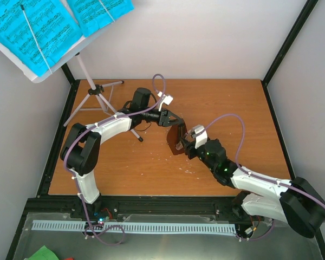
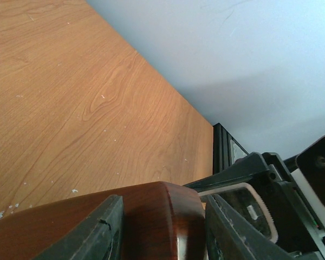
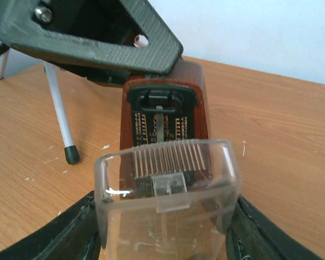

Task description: Pack up the instrument practice props

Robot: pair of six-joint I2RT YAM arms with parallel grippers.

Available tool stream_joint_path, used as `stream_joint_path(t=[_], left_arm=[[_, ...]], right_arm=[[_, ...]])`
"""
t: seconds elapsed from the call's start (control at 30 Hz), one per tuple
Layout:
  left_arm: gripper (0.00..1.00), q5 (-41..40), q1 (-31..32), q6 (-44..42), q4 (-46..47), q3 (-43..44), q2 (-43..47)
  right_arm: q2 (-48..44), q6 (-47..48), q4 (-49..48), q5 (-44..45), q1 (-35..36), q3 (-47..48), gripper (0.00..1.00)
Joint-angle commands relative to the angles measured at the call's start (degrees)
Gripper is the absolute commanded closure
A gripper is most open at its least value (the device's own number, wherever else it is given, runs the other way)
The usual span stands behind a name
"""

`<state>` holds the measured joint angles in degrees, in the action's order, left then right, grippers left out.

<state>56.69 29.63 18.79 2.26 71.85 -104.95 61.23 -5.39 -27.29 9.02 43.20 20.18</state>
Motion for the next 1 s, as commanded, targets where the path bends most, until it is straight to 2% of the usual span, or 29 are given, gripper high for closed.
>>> stream_joint_path(t=[0.0, 0.23, 0.53, 0.97], left_arm=[[0.58, -3.78, 0.26, -2.91, -5.16, 0.49, -1.77], [0.58, -4.39, 0.21, -3.25, -6.0, 0.44, -1.6], [0.58, -6.24, 0.26, -1.81, -6.57, 0.3, -2.1], [0.58, -6.82, 0.2, -0.21, -6.56, -0.05, -2.02]], right_arm=[[2.79, -1.08, -6.34, 1.26, 0.57, 0.28, 0.6], [5.31, -2.39, -7.94, 2.2, 0.65, 1.44, 0.6], [3.38, -2.79, -9.58, 7.65, 3.09, 0.43, 0.61], [7.63, -2.81, -16.75, 13.54, 5.83, -0.68, 0.63]])
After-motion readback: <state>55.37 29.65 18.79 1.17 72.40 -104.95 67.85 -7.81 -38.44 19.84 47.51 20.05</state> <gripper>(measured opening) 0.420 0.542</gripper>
